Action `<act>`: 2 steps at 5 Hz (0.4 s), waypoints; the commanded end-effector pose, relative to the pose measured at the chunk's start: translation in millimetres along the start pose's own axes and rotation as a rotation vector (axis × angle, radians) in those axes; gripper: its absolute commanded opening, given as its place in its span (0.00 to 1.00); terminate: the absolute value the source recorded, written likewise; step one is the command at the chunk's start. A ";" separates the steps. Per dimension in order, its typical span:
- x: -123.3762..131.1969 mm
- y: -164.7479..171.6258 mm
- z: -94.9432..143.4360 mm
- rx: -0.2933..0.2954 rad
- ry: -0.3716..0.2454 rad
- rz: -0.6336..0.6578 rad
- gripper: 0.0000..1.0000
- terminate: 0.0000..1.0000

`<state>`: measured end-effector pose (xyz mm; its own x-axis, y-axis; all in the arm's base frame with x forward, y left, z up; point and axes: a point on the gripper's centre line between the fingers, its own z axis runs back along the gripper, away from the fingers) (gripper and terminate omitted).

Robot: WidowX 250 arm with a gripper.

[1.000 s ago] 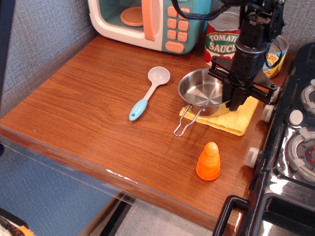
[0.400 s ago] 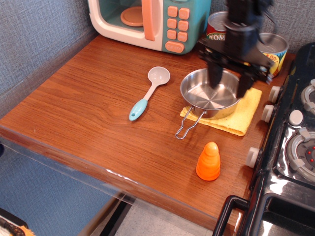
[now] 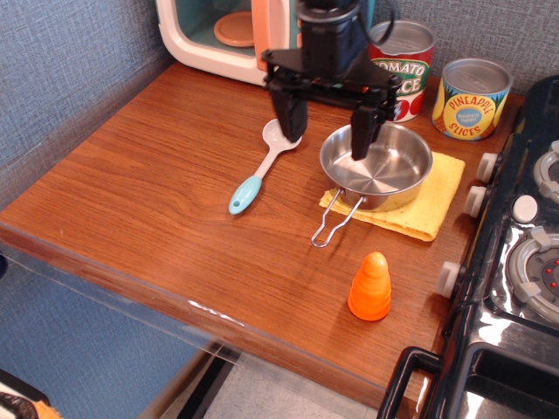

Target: Pick up the pot and place it on top of the towel.

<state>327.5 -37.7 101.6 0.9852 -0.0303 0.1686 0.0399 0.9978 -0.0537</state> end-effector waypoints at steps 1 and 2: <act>-18.6 8.0 11.0 -0.010 -0.013 -0.006 1.00 0.00; -18.6 8.0 11.0 -0.010 -0.013 -0.006 1.00 1.00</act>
